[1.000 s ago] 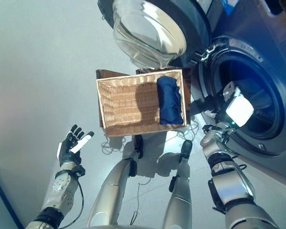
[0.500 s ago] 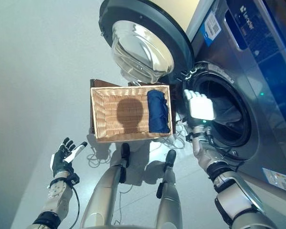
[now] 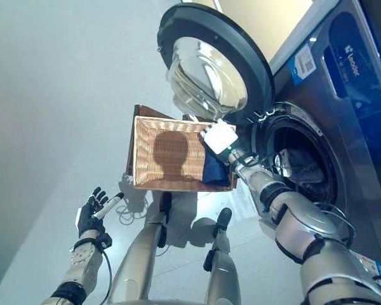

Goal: Pick up the clothes and place them into the washing machine

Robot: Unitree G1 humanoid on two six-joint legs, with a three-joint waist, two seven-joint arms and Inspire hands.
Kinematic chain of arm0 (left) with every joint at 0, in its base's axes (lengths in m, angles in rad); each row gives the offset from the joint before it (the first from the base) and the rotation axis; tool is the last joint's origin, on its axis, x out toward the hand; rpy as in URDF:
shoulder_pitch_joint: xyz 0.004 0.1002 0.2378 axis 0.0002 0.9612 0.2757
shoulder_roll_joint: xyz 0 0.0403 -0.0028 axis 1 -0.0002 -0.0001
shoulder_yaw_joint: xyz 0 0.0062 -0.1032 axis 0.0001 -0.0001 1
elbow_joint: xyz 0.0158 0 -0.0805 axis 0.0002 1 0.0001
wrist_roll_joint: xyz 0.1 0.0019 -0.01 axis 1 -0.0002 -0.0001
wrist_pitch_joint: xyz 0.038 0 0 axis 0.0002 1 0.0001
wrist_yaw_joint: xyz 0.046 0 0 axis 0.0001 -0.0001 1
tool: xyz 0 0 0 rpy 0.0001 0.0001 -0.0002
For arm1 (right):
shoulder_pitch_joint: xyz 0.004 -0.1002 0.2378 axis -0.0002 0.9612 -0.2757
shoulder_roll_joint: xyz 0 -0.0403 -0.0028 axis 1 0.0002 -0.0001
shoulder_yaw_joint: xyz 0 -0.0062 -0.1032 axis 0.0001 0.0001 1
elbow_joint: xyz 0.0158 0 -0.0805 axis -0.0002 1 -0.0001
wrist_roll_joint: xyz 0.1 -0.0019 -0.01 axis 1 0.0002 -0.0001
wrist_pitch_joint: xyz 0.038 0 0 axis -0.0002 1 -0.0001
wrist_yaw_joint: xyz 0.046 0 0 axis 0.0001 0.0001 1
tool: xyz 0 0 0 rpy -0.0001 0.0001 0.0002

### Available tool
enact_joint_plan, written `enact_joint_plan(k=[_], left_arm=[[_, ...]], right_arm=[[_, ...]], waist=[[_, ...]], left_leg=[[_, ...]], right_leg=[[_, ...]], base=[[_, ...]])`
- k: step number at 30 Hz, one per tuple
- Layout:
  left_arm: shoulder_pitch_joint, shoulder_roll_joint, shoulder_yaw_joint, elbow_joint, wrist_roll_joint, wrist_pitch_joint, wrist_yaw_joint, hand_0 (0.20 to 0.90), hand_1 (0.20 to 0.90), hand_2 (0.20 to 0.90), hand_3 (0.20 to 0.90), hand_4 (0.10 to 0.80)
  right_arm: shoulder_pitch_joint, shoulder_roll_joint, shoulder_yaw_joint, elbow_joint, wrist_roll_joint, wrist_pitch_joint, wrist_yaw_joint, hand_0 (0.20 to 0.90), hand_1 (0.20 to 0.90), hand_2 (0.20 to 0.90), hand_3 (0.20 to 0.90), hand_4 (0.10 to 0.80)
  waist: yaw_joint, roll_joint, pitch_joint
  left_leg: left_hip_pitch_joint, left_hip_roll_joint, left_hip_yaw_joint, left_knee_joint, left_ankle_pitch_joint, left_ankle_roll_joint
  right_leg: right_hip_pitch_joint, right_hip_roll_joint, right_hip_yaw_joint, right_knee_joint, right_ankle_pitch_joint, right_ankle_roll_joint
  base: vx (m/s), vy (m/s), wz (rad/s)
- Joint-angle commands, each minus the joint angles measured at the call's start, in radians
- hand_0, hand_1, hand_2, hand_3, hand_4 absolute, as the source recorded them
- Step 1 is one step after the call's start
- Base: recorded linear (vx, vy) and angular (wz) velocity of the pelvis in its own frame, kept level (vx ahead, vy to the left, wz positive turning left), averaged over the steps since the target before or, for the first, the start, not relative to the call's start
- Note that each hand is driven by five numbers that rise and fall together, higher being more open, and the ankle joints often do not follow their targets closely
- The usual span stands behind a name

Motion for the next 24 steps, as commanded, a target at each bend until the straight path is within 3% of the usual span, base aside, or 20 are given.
enact_joint_plan(k=[1,8,24], left_arm=[[0.006,0.037,-0.038,-0.058,0.014,-0.055,0.008,0.9,0.9,0.9,0.9,0.8],[0.008,0.044,-0.042,-0.118,-0.009,-0.058,-0.003,0.9,0.9,0.9,0.9,0.8],[-0.018,0.032,-0.035,-0.207,-0.042,-0.068,-0.008,0.9,0.9,0.9,0.9,0.8]], right_arm=[[-0.143,-0.036,0.004,0.003,-0.049,0.012,0.006,0.9,0.9,0.9,0.9,0.8],[-0.216,-0.057,0.065,0.01,-0.066,-0.017,0.071,0.9,0.9,0.9,0.9,0.8],[-0.189,-0.118,0.066,0.035,-0.059,-0.046,0.12,0.9,0.9,0.9,0.9,0.8]], waist=[[0.063,0.032,0.024],[0.095,0.024,0.049],[0.112,0.036,0.101]], left_leg=[[0.158,-0.022,-0.067,-0.344,0.155,-0.09],[0.128,-0.041,-0.116,-0.344,0.163,-0.1],[0.094,-0.06,-0.157,-0.344,0.171,-0.115]], right_leg=[[0.144,0.036,-0.01,0.038,-0.066,0.023],[0.153,0.035,-0.051,0.03,-0.075,0.024],[0.158,0.034,-0.092,0.027,-0.101,0.021]], base=[[0.026,-0.008,0.29],[0.023,-0.001,0.21],[0.005,-0.002,0.12]])
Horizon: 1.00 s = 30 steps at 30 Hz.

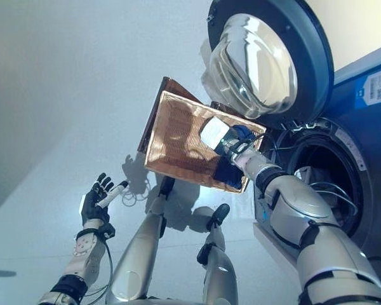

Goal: Pick up the clothes and place them into the washing machine

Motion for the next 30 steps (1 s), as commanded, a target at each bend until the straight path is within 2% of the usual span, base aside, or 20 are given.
enact_joint_plan(k=[1,8,30], left_arm=[[-0.001,0.022,-0.023,-0.083,-0.004,-0.069,0.012,0.9,0.9,0.9,0.9,0.8],[-0.017,0.01,-0.018,-0.08,-0.017,-0.074,0.017,0.9,0.9,0.9,0.9,0.8],[-0.006,0.042,0.007,-0.273,-0.036,-0.1,0.021,0.9,0.9,0.9,0.9,0.8]], right_arm=[[-0.098,-0.099,0.008,0.003,-0.004,0.007,-0.009,0.9,0.9,0.9,0.9,0.8],[-0.058,-0.091,-0.013,0.018,0.003,0.007,-0.012,0.9,0.9,0.9,0.9,0.8],[-0.089,-0.124,-0.058,0.062,0.02,0.044,-0.025,0.9,0.9,0.9,0.9,0.8]], waist=[[0.034,0.063,0.014],[0.029,0.071,0.019],[0.058,0.111,0.092]], left_leg=[[0.094,-0.054,-0.03,-0.203,0.071,-0.077],[0.095,-0.057,-0.031,-0.203,0.071,-0.076],[0.024,-0.079,-0.076,-0.203,0.1,-0.09]], right_leg=[[0.147,0.015,0.024,0.034,-0.05,0.024],[0.143,0.014,0.025,0.039,-0.055,0.021],[0.115,0.018,-0.024,0.046,-0.077,0.018]], base=[[0.0,0.0,0.0],[-0.001,0.001,-0.02],[-0.002,-0.018,0.08]])
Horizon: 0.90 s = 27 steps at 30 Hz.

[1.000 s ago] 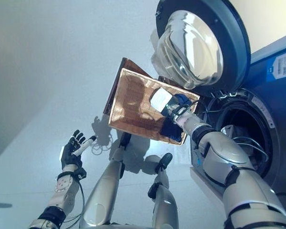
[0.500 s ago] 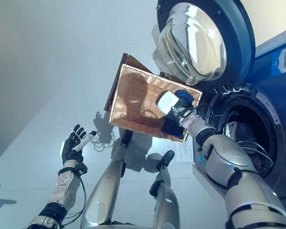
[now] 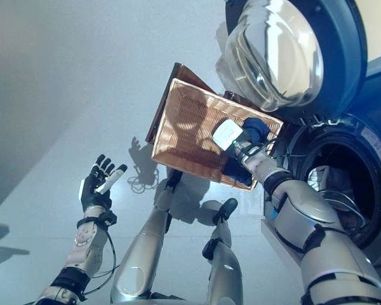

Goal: Pick up the clothes and place them into the washing machine

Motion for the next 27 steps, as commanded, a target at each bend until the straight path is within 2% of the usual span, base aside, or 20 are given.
enact_joint_plan(k=[1,12,23,27], left_arm=[[0.018,0.041,0.005,-0.139,-0.008,-0.08,0.011,0.9,0.9,0.9,0.9,0.8],[0.014,0.035,0.014,-0.185,-0.024,-0.084,0.014,0.9,0.9,0.9,0.9,0.8],[0.01,0.034,0.018,-0.191,-0.025,-0.085,0.019,0.9,0.9,0.9,0.9,0.8],[0.009,0.027,0.018,-0.188,-0.024,-0.084,0.015,0.9,0.9,0.9,0.9,0.8]], right_arm=[[-0.118,-0.097,0.007,0.013,0.018,0.04,0.005,0.9,0.9,0.9,0.9,0.8],[-0.123,-0.119,-0.011,0.024,0.018,0.048,0.003,0.9,0.9,0.9,0.9,0.8],[-0.086,-0.119,-0.021,0.027,0.022,0.038,0.01,0.9,0.9,0.9,0.9,0.8],[-0.051,-0.115,-0.031,0.018,0.036,0.028,0.017,0.9,0.9,0.9,0.9,0.8]], waist=[[0.035,0.054,0.053],[0.031,0.073,0.096],[0.019,0.086,0.101],[0.014,0.078,0.101]], left_leg=[[0.008,-0.082,-0.019,-0.1,0.039,-0.054],[-0.029,-0.086,-0.03,-0.1,0.053,-0.059],[-0.049,-0.083,-0.031,-0.1,0.058,-0.058],[-0.037,-0.083,-0.025,-0.1,0.056,-0.054]], right_leg=[[0.114,0.009,0.005,0.046,-0.031,0.011],[0.086,0.015,-0.007,0.057,-0.043,0.007],[0.054,0.021,-0.005,0.068,-0.046,0.003],[0.058,0.022,0.002,0.074,-0.045,0.003]], base=[[0.002,-0.008,0.1],[-0.008,-0.004,0.04],[0.0,0.0,0.0],[0.0,0.0,0.0]])
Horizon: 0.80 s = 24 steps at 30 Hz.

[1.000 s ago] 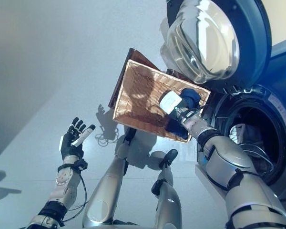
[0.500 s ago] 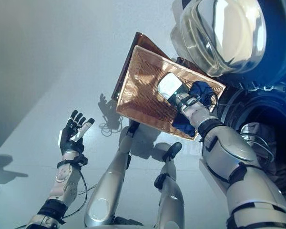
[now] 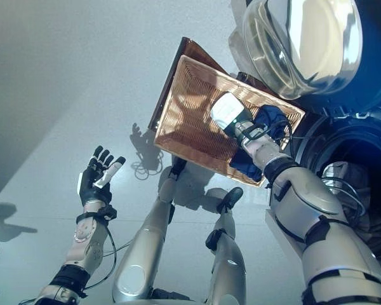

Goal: Pick up the clothes and place them into the washing machine

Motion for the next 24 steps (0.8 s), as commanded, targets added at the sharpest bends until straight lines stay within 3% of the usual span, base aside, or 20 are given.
enact_joint_plan(k=[1,24], left_arm=[[0.009,0.026,0.019,-0.114,-0.008,-0.082,0.007,0.9,0.9,0.9,0.9,0.8],[-0.001,0.017,0.013,-0.023,0.003,-0.07,0.009,0.9,0.9,0.9,0.9,0.8]], right_arm=[[0.026,-0.107,0.018,0.041,0.042,-0.011,0.062,0.9,0.9,0.9,0.9,0.8],[0.151,-0.105,-0.036,0.001,0.108,-0.033,0.062,0.9,0.9,0.9,0.9,0.8]], waist=[[0.016,0.06,0.048],[0.01,-0.036,-0.052]], left_leg=[[0.013,-0.08,-0.001,-0.085,0.037,-0.043],[0.133,-0.074,-0.007,-0.085,-0.004,-0.032]], right_leg=[[0.099,0.02,0.02,0.073,-0.038,0.001],[0.239,0.018,0.011,0.019,-0.031,0.013]], base=[[0.0,0.0,0.0],[0.028,-0.007,-0.01]])
